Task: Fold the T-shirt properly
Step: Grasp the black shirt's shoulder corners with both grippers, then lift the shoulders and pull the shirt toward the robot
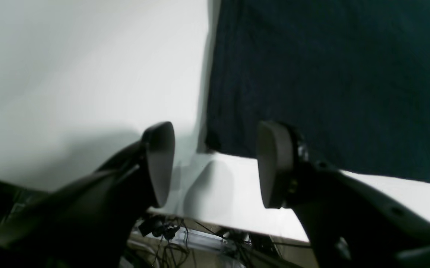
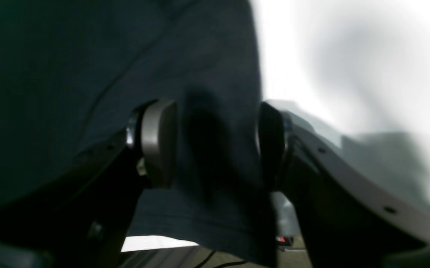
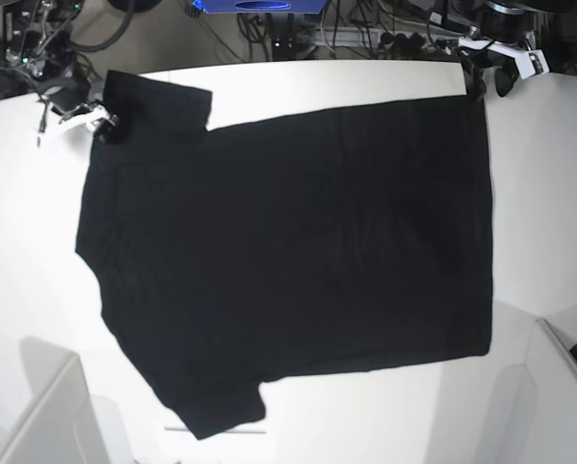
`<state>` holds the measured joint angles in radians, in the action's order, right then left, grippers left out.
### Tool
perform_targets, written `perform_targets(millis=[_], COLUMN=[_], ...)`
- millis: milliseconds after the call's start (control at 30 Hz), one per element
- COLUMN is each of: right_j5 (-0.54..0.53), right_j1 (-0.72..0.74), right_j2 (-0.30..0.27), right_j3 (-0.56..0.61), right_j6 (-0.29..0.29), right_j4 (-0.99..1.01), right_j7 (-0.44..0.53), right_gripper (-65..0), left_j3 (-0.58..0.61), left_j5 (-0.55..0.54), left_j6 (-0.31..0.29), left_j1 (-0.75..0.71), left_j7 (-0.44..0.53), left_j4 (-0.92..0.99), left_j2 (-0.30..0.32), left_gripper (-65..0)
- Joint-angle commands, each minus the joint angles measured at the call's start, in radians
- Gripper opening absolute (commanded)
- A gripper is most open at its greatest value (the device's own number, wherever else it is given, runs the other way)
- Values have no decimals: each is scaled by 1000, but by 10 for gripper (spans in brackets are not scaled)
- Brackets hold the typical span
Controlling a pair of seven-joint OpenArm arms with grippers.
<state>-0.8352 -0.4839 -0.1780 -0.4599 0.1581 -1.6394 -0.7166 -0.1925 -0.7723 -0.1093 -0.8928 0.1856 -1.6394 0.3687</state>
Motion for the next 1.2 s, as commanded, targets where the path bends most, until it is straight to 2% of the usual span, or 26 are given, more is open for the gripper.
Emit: perform_targets(millis=[0, 167, 400, 467, 567, 600, 700, 767, 967, 1167], right_j5=[14, 15, 15, 15, 14, 14, 12, 12, 12, 12], right_j1=[-19, -31, -31, -31, -28, -26, -26, -26, -26, -29], right_j2=[-2, -2, -2, -2, -4, -4, -4, -4, -4, -4], right_j3=[8, 40, 42, 42, 42, 40, 39, 39, 39, 39], right_j6=[-10, -10, -10, -9, -9, -9, -9, -9, -9, -9], right_j4=[1, 1, 20, 26, 26, 26, 26, 26, 26, 26], right_j7=[-45, -45, -50, -48, -51, -51, -51, -51, -51, -51], right_gripper=[-326, -327, -344, -417, -630, -650, -650, -650, -650, -650], left_j3=[-14, -83, -86, -86, -84, -84, -84, -91, -129, -117], left_j5=[-5, -80, -108, -109, -109, -109, -111, -112, -109, -109], left_j6=[-7, -8, -8, -8, -8, -8, -8, -7, -7, -7], left_j1=[-2, 27, 45, 47, 57, 62, 68, 90, 154, 180], left_j7=[-7, -177, -197, -197, -197, -199, -206, -271, -435, -492], left_j4=[-9, -22, -51, -46, -45, -43, -28, -18, 18, 11], left_j2=[8, 2, 2, 2, 2, 2, 0, -6, -92, -104], left_gripper=[-319, -321, -321, -321, -321, -321, -321, -321, -321, -321])
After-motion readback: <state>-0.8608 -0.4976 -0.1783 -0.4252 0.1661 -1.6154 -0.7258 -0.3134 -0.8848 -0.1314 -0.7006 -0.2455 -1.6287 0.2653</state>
